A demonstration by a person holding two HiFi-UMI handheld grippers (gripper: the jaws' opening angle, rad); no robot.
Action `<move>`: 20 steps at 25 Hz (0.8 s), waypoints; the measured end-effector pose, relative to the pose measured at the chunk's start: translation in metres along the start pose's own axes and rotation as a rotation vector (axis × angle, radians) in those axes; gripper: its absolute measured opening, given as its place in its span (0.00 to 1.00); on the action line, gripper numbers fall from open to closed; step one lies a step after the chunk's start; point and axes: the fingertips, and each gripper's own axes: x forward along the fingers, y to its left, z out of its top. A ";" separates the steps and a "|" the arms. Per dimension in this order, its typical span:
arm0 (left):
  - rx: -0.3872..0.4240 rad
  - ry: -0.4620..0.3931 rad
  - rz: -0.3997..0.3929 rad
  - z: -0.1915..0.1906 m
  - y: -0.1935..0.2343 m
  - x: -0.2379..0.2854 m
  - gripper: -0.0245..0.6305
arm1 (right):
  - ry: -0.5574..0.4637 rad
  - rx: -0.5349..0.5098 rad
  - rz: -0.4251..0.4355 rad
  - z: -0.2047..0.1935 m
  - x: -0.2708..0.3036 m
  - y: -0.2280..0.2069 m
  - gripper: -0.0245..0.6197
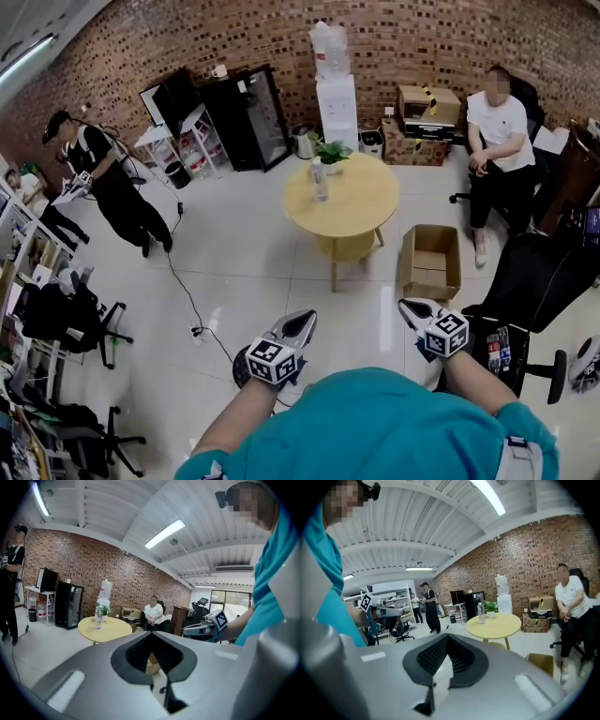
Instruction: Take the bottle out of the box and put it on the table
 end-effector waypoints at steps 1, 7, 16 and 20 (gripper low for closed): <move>0.002 0.004 -0.002 -0.004 0.000 -0.002 0.04 | -0.005 -0.006 -0.006 0.000 -0.001 0.000 0.04; 0.026 0.004 -0.022 -0.009 -0.024 0.004 0.04 | -0.004 -0.015 -0.023 -0.010 -0.028 -0.005 0.04; 0.017 -0.015 -0.030 -0.005 0.024 -0.020 0.04 | -0.002 -0.051 -0.026 0.001 0.024 0.019 0.04; 0.017 -0.020 -0.031 -0.007 0.029 -0.023 0.04 | 0.002 -0.054 -0.027 -0.003 0.029 0.019 0.04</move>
